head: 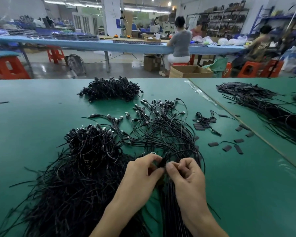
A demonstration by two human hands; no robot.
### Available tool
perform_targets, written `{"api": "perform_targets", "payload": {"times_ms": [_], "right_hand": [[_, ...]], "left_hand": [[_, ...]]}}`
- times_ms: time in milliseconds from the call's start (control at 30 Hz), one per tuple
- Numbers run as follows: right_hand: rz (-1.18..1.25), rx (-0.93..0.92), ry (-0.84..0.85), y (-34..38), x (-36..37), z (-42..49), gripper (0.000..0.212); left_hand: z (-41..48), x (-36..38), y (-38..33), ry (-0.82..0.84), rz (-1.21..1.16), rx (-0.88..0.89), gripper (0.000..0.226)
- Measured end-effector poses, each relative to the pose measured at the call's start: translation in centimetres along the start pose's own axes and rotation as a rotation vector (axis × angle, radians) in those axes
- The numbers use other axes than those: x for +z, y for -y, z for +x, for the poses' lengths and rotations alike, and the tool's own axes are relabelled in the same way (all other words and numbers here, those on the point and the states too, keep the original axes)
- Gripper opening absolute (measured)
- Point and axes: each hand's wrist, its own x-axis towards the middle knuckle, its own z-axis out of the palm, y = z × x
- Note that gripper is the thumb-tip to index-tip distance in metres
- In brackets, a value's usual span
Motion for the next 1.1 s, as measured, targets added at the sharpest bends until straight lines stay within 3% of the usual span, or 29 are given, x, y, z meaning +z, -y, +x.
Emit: {"api": "perform_targets", "payload": {"times_ms": [233,333,400,533,600,733,800,967,1100], "right_hand": [[0.16,0.075,0.209,1.5,-0.6,0.2,0.033],[0.143,0.06,0.256,2.1,-0.6,0.3,0.031],[0.12,0.048,0.283,2.6,-0.4,0.2,0.031],[-0.009,0.036,0.348,2.9,-0.6,0.3,0.035],[-0.068,0.043,0.364,2.8,-0.7,0.4,0.035],[-0.046,0.075,0.312,2.1,-0.7,0.6,0.038],[-0.02,0.1,0.264,1.7,-0.7,1.0,0.038],[-0.023,0.096,0.167,1.1,-0.8,2.4,0.038],[-0.124,-0.001,0.243,0.9,-0.4,2.5,0.043]], "left_hand": [[0.1,-2.1,-1.0,0.168,-0.268,0.02,0.046],[0.1,-2.6,-1.3,0.15,-0.456,0.024,0.024],[0.2,-2.5,-1.5,0.07,-0.439,0.03,0.008],[0.4,-2.7,-0.9,0.087,-0.499,-0.017,0.055],[0.4,-3.0,-0.6,0.12,-0.462,-0.013,0.064],[0.4,-2.8,-0.5,0.06,-0.159,0.141,0.034],[0.5,-2.8,-0.6,0.027,-0.034,0.212,0.033],[0.1,-3.3,-0.4,0.333,-0.016,0.135,0.043],[0.5,-3.3,-0.5,0.164,0.018,0.067,0.009]]}}
